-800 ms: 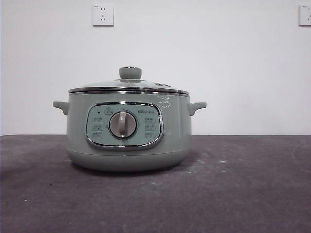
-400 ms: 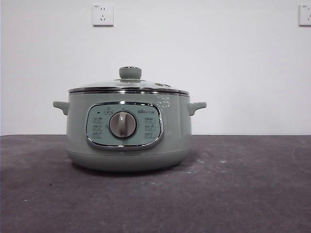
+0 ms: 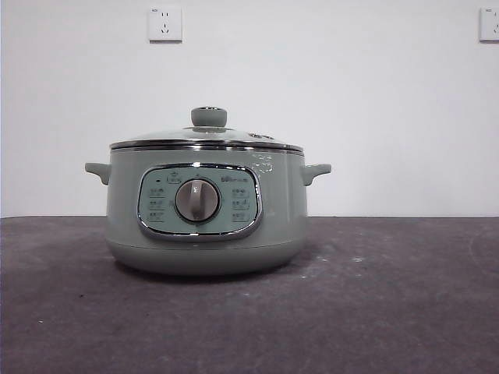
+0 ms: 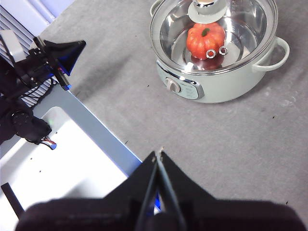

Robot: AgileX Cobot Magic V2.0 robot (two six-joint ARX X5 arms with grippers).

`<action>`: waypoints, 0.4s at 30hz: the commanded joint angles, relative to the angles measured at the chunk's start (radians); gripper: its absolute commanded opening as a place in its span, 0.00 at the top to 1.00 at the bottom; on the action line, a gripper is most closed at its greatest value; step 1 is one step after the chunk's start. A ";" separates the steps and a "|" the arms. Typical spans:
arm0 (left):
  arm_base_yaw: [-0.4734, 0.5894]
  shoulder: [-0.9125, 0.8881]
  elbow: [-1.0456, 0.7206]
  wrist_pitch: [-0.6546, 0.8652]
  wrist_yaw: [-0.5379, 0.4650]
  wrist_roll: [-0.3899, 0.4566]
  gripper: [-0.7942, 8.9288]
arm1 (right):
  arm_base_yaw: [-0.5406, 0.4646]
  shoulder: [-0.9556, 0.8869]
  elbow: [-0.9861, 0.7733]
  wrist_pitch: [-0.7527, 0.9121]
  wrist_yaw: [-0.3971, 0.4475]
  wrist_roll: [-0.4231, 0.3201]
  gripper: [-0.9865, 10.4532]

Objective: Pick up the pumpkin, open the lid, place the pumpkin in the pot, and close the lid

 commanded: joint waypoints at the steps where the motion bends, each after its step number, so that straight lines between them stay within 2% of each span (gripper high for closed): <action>1: 0.003 -0.004 -0.016 -0.018 -0.002 -0.031 0.92 | 0.000 -0.004 -0.002 -0.011 0.002 0.008 0.91; 12: 0.003 -0.002 -0.016 -0.030 0.000 -0.037 0.92 | 0.000 -0.004 -0.002 -0.011 0.003 0.008 0.91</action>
